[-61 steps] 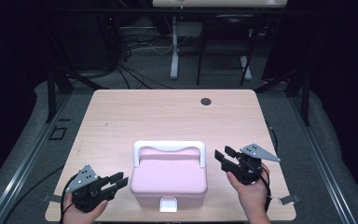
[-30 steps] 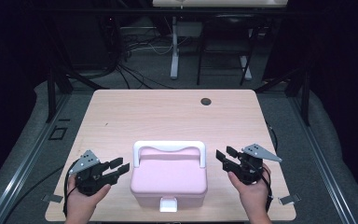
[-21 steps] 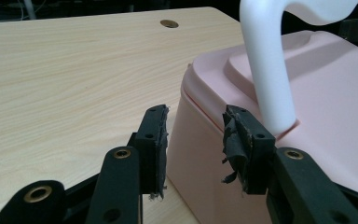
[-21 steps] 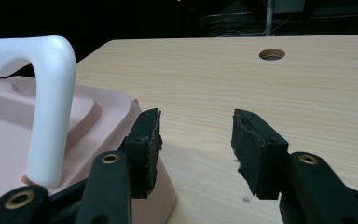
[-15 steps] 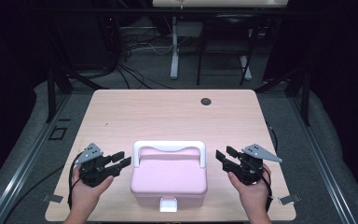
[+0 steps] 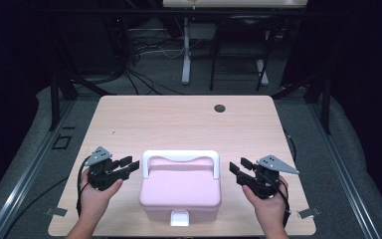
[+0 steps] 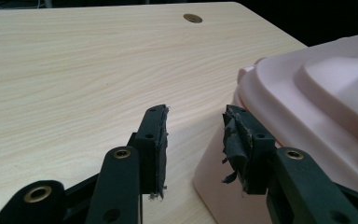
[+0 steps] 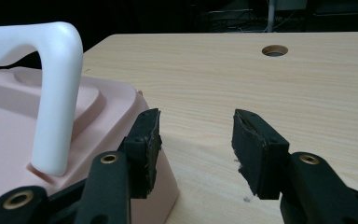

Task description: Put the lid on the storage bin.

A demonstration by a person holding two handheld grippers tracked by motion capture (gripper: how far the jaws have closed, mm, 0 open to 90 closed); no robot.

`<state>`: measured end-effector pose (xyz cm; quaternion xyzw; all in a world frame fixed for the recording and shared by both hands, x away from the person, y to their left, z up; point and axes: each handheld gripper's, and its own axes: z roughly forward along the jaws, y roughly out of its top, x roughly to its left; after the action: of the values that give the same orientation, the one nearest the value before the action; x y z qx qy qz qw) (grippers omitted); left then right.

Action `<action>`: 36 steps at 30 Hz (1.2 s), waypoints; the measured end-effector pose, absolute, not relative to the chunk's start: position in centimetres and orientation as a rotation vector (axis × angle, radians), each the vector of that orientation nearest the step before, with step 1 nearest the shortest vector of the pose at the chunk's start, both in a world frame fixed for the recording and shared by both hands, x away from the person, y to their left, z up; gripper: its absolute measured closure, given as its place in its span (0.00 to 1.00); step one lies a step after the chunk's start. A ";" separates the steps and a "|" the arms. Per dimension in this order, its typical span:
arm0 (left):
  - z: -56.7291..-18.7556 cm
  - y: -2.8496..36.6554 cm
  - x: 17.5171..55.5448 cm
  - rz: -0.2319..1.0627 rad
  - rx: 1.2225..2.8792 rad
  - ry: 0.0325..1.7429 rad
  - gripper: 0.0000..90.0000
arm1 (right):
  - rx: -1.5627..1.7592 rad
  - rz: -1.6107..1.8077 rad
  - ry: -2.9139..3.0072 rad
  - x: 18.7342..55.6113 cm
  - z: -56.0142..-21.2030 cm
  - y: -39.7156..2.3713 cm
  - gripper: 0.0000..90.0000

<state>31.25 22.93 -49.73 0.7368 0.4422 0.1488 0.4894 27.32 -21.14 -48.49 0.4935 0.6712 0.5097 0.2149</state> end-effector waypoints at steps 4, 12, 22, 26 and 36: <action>-50.3 23.0 31.7 0.361 1.773 1.098 0.66 | 1.369 1.414 1.864 27.3 -48.8 -21.1 0.57; -51.2 23.7 31.8 0.371 1.775 1.126 0.65 | 1.375 1.402 1.878 27.1 -49.3 -21.1 0.57; -51.8 24.6 31.8 0.389 1.766 1.151 0.62 | 1.399 1.373 1.895 26.4 -50.3 -21.6 0.57; -52.4 24.8 31.8 0.395 1.780 1.161 0.61 | 1.407 1.364 1.899 26.3 -50.7 -21.8 0.56; -53.2 25.1 31.6 0.392 1.815 1.172 0.59 | 1.428 1.330 1.893 26.4 -51.8 -22.6 0.56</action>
<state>31.63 25.11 -53.20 0.7358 0.4751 0.1588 0.4557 26.40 -22.58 -51.79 0.5136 0.6807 0.4783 0.2097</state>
